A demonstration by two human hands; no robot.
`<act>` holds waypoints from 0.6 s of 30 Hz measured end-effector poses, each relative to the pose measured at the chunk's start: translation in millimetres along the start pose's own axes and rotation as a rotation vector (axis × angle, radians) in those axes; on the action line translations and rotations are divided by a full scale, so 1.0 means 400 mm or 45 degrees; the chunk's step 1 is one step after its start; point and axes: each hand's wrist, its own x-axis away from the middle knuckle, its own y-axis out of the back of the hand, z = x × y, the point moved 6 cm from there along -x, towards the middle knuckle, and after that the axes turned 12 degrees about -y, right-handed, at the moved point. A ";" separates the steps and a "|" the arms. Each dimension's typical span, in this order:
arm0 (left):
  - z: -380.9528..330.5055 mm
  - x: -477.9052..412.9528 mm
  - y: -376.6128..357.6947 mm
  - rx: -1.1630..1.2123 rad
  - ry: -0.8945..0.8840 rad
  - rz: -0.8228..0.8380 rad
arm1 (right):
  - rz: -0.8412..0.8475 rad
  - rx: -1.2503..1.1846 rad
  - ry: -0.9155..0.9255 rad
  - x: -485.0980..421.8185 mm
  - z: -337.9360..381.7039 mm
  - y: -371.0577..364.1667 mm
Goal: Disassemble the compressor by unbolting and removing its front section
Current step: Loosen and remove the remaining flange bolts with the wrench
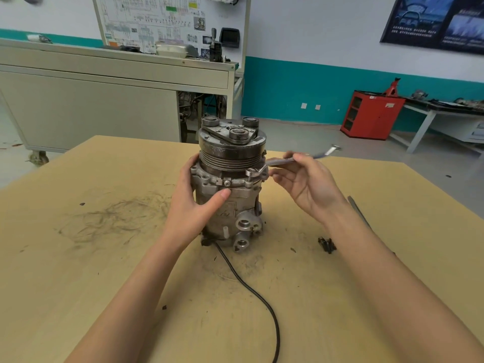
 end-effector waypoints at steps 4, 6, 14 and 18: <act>0.000 0.001 0.002 -0.006 0.000 0.002 | 0.131 -0.090 -0.185 -0.065 -0.012 0.000; 0.000 0.001 0.003 0.003 -0.001 -0.001 | 0.159 -0.081 -0.157 -0.071 -0.005 0.001; -0.004 0.000 0.002 0.006 0.001 0.009 | -0.277 0.365 0.391 0.018 0.123 -0.004; -0.003 0.000 0.001 0.005 0.002 0.010 | -0.409 0.903 0.804 0.100 0.165 -0.087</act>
